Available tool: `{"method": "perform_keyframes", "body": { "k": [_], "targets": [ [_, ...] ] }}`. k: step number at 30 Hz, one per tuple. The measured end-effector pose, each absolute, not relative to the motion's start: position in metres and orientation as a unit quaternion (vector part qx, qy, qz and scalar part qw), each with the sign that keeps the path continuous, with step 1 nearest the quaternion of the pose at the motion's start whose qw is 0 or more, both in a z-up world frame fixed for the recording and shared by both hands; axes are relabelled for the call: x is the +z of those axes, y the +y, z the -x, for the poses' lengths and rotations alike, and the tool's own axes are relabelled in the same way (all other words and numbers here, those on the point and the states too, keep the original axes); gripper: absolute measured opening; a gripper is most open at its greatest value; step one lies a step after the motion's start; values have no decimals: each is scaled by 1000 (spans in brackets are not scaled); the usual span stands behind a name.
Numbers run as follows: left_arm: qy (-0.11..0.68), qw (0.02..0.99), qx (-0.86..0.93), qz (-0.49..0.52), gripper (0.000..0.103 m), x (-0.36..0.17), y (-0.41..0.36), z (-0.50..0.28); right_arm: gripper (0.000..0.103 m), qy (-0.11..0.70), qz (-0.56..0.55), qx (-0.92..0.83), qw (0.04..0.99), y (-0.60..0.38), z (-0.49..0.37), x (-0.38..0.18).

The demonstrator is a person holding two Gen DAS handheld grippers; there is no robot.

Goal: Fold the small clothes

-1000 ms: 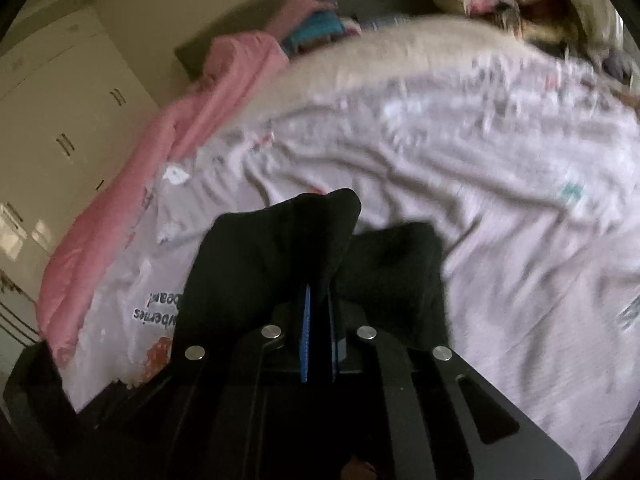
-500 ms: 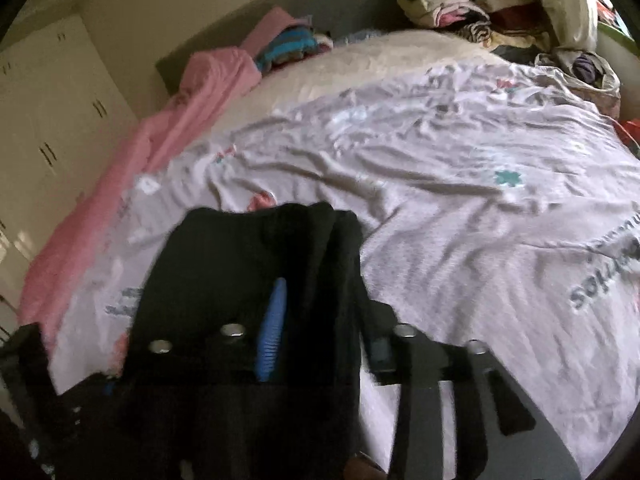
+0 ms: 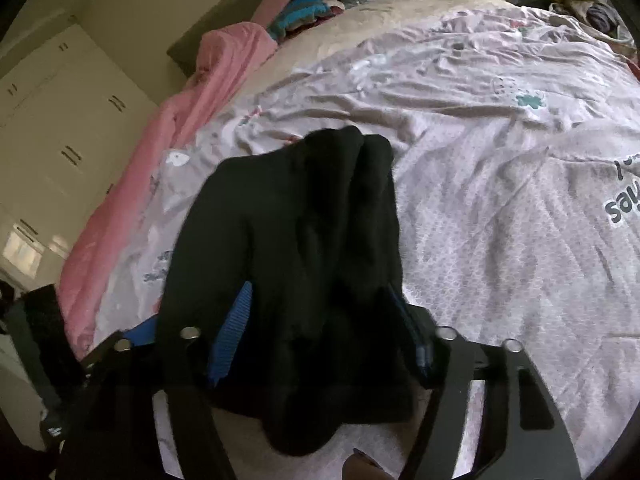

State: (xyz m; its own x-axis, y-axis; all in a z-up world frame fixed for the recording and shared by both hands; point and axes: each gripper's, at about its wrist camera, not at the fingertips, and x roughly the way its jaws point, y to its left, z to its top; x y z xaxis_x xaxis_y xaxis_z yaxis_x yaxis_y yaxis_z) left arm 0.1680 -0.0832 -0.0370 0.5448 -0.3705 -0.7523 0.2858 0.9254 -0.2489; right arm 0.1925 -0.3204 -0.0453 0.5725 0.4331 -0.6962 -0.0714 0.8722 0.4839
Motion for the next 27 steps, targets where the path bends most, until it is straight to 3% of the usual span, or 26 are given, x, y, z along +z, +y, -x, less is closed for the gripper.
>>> {"method": "perform_keyframes", "body": {
  "k": [1,5,6,10,14,17,19,20,22,24,27],
  "targets": [
    [439,877,-186,50,92,-37,-83,-168,33,438,-204,149,863,-319,-193,-47],
    [440,878,-185,52,92,-36,-84,-167,19,417,-169,155,880,-312,-189,-42],
    [439,877,-186,53,92,-35,-84,-168,8,409,-150,153,887,-309,-187,-37],
    [434,878,-197,50,92,-28,-89,-165,6,371,-80,144,914,-307,-175,-12],
    [438,875,-200,53,92,-29,-91,-165,7,395,-70,133,906,-304,-180,-27],
    [440,875,-197,48,92,-30,-92,-163,15,406,-78,123,902,-305,-179,-40],
    [441,874,-197,47,92,-30,-92,-162,29,405,-81,114,903,-306,-177,-40],
    [440,875,-196,45,92,-29,-92,-161,32,403,-78,107,906,-306,-174,-40],
    [437,876,-197,44,92,-27,-91,-159,50,401,-75,90,909,-308,-169,-37],
    [434,878,-198,45,92,-23,-90,-156,50,390,-75,85,914,-309,-161,-31],
    [426,882,-197,44,93,-16,-86,-151,67,366,-69,73,925,-310,-144,-17]
  ]
}}
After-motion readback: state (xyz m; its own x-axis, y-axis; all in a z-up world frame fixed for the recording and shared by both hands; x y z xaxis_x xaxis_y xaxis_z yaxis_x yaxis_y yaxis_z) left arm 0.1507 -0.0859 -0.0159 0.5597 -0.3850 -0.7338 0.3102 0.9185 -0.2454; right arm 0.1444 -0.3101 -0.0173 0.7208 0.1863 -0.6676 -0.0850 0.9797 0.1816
